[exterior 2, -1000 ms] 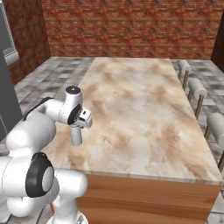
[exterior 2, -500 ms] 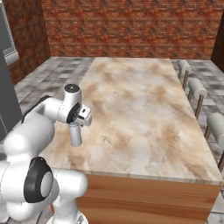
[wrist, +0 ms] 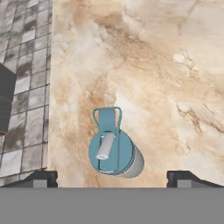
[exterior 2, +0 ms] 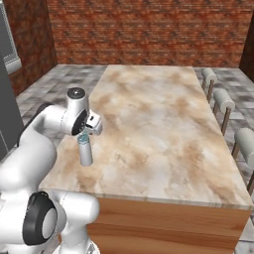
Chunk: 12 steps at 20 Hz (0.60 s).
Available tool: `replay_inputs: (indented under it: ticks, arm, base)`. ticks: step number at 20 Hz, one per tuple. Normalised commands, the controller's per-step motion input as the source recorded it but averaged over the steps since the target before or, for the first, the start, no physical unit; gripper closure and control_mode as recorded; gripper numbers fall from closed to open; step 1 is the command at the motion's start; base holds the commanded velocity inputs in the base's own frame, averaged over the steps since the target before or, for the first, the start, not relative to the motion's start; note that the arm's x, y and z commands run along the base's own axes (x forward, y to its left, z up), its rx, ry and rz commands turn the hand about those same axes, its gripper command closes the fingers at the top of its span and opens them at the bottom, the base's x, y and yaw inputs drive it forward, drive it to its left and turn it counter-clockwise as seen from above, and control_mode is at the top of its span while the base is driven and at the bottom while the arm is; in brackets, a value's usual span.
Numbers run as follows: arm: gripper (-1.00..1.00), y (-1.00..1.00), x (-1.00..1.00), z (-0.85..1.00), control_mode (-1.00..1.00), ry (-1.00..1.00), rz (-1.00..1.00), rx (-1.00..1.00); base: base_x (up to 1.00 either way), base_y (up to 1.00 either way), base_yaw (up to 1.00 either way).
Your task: Move the drinks to the dining counter.
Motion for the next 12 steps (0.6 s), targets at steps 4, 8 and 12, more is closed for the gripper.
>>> replay_inputs:
  ticks: [4, 8, 12]
  arm:
    - [-1.0, 0.0, -0.31, 0.54, -1.0, 0.05, 0.0, -0.01]
    - [-1.0, -0.11, -0.94, 0.86, -1.0, 0.0, 0.05, -0.06]
    - [-1.0, -0.04, -0.77, 0.9, -1.0, 0.15, 0.03, -0.07]
  base:
    - [0.0, 0.0, 0.0]
    - [0.0, 0.0, 0.0]
    - [0.0, 0.0, 0.0]
